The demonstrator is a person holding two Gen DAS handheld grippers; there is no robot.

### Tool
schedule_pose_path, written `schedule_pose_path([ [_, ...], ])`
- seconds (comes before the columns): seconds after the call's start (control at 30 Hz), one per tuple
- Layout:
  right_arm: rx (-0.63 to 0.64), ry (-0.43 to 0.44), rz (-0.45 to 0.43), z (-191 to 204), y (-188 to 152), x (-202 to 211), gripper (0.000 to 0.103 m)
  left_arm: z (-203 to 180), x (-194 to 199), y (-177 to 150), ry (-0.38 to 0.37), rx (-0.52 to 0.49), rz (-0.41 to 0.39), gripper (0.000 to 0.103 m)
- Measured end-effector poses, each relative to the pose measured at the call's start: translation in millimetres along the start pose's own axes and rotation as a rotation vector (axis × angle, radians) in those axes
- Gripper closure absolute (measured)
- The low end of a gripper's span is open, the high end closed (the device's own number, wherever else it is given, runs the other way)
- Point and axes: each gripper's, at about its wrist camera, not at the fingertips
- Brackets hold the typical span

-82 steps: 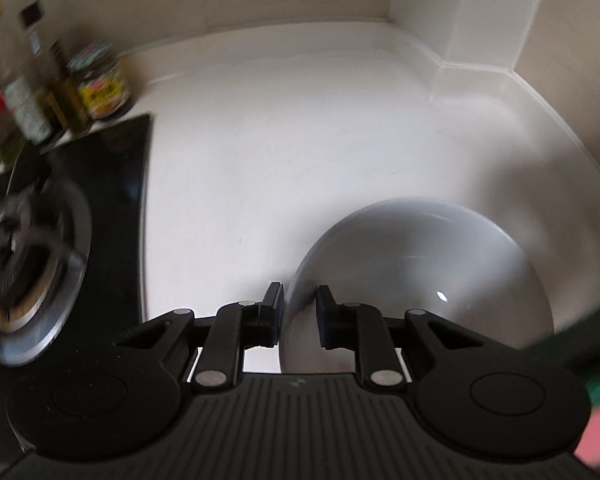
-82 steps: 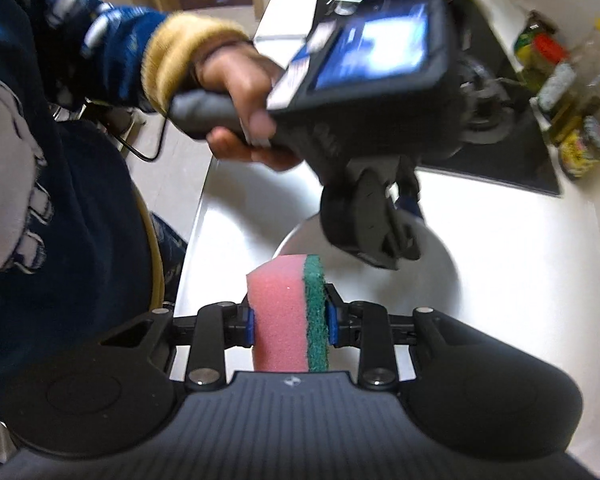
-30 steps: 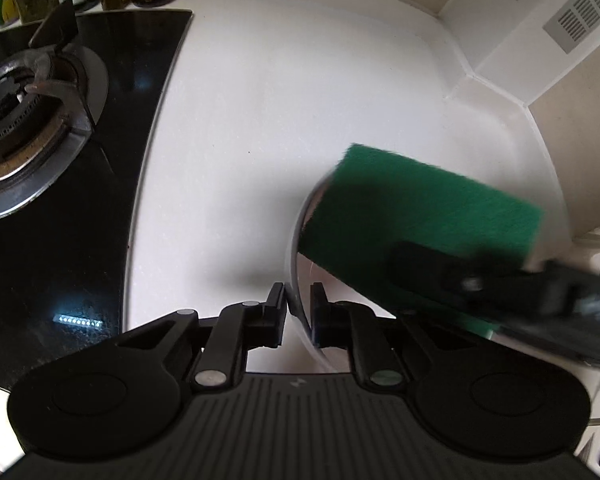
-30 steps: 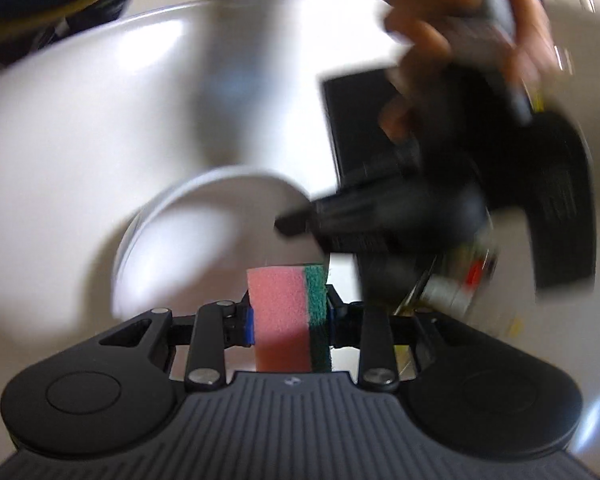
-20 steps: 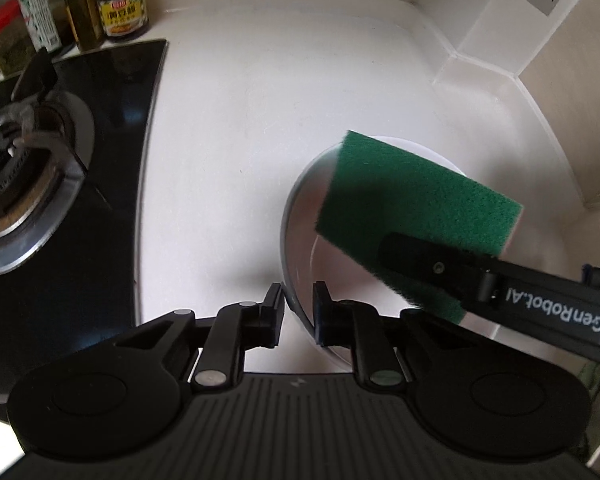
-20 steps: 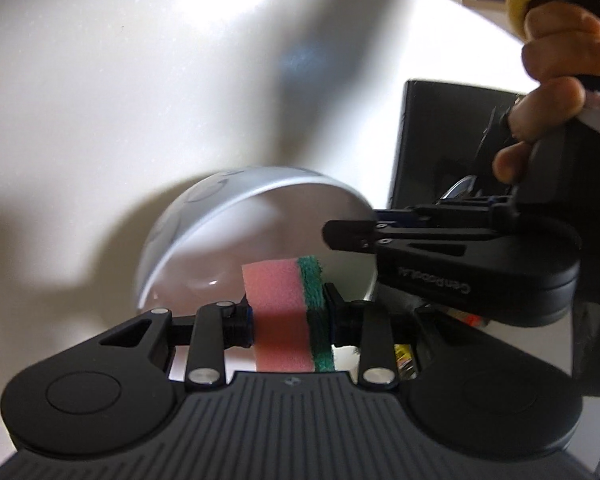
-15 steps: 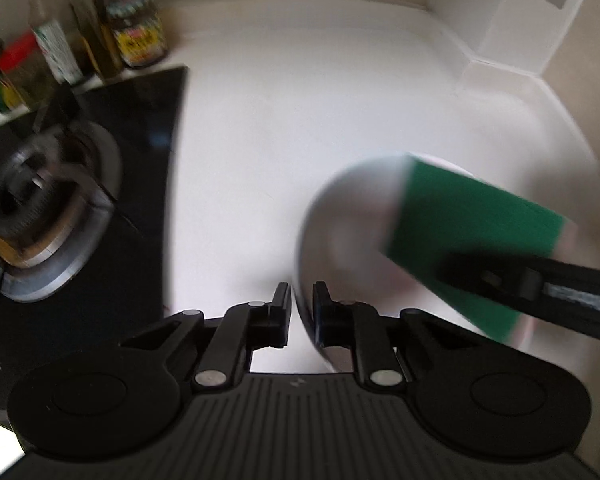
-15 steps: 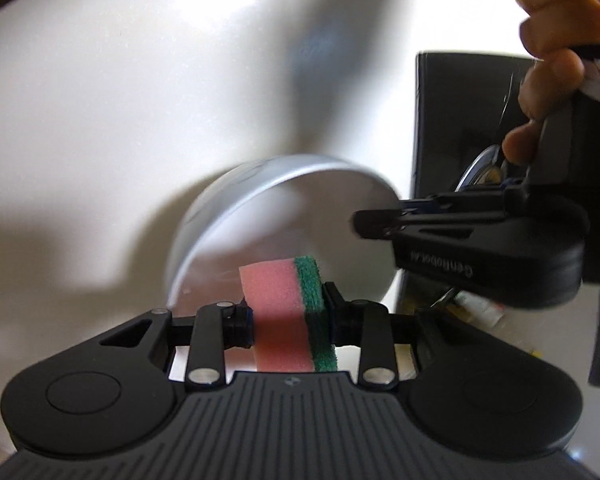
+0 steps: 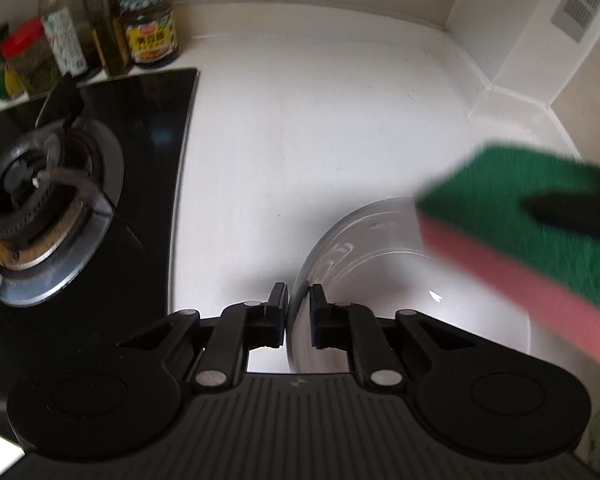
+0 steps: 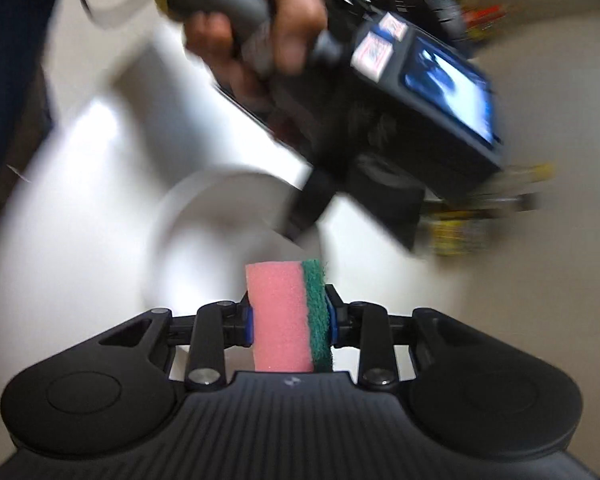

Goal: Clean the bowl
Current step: 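Hold the bowl with the left gripper while the right wipes the sponge around the bowl, then hold the bowl with the left gripper while the right scrubs the bowl interior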

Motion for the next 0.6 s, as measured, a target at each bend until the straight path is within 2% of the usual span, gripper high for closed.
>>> schedule_pose_path([
  [0.07,0.020,-0.108,0.029,18,4,-13,0.076,0,0,-1,0.004,-0.005,-0.003,0.093],
  [0.17,-0.022,-0.200,0.055,41,1,-24,0.076,0,0,-3,0.005,-0.007,-0.005,0.093],
  [0.2,-0.036,-0.207,0.073,52,-3,-24,0.076,0,0,-3,0.004,-0.006,-0.005,0.093],
  [0.23,-0.041,-0.221,0.083,59,7,-42,0.075,1,0,-3,0.002,-0.002,-0.006,0.093],
  [0.3,-0.068,-0.259,0.077,54,17,-48,0.073,3,0,-4,-0.002,0.005,-0.007,0.093],
  [0.4,-0.114,-0.232,0.065,58,24,-47,0.065,4,1,-4,-0.001,0.008,-0.005,0.093],
  [0.43,-0.126,-0.196,0.061,60,27,-44,0.062,3,1,-4,0.000,0.007,-0.005,0.093],
  [0.6,-0.269,-0.057,0.035,42,23,-31,0.061,1,1,-3,0.008,0.005,-0.005,0.093],
])
Point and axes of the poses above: each gripper's, at about its wrist camera, not at the fingertips, and x roughly against the way its jaws point, z to its left, y to its top, and after that the axes turned 1 degree about -x, right-handed
